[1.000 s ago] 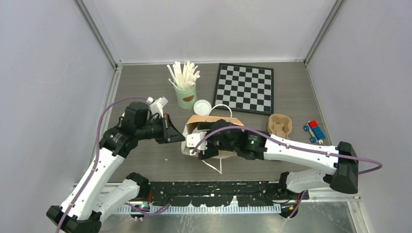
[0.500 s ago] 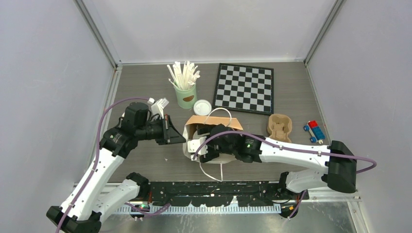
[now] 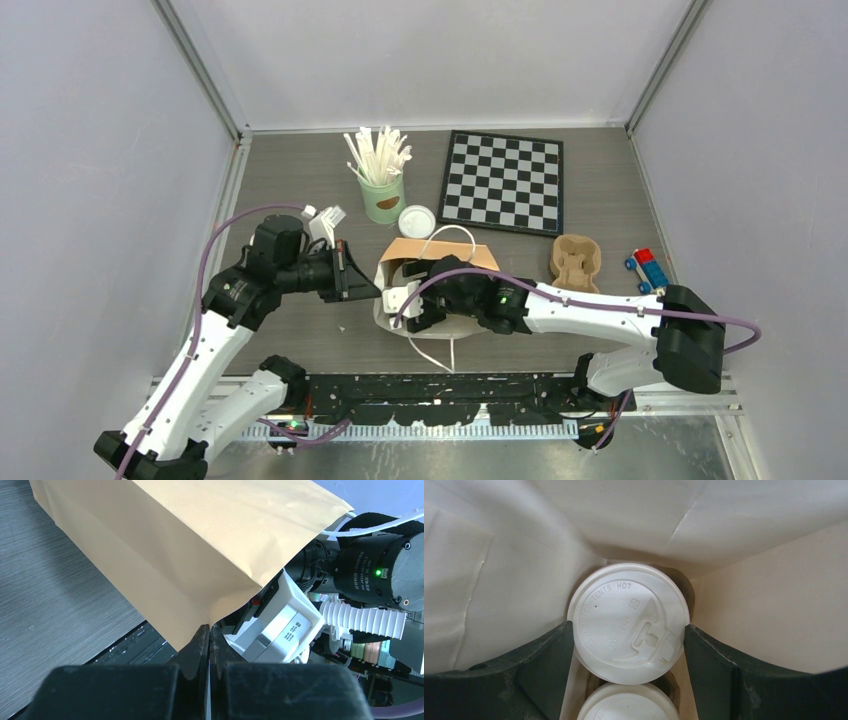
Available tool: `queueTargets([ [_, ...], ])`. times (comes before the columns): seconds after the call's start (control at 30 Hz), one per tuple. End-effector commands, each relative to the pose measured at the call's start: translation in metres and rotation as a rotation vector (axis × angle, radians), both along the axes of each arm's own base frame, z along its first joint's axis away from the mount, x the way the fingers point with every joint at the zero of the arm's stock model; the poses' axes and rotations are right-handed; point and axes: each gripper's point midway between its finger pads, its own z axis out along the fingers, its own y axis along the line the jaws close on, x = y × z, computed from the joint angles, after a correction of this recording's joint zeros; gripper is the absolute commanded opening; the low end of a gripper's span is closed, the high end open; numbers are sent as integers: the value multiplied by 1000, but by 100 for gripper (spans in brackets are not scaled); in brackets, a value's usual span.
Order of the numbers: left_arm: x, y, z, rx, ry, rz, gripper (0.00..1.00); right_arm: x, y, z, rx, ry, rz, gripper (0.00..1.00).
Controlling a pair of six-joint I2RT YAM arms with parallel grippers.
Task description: Pack the takeout coffee
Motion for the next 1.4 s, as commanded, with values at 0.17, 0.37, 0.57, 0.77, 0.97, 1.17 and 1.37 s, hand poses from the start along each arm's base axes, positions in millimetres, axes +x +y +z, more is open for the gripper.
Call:
queueTargets([
  [0.17, -4, -3, 9, -30, -11, -24, 0, 12, -1, -6, 18, -27, -15, 78],
  [0.37, -4, -4, 11, -35, -8, -22, 0, 16, -6, -12, 3, -22, -36, 78],
  [0.57, -3, -4, 11, -41, -8, -15, 0, 21, -9, -14, -10, -25, -63, 78],
  [0.77, -2, -6, 13, -51, -6, -16, 0, 25, -6, -13, -16, -40, -64, 78],
  [0.97, -2, -7, 12, -55, 1, -17, 0, 31, -3, -15, -16, -56, -81, 81],
  [1.17, 0, -7, 12, -50, -2, -12, 0, 31, -2, -4, 10, -66, -80, 87],
  [1.37, 3, -7, 12, -42, -1, -10, 0, 19, -7, 8, 8, -40, -37, 92],
])
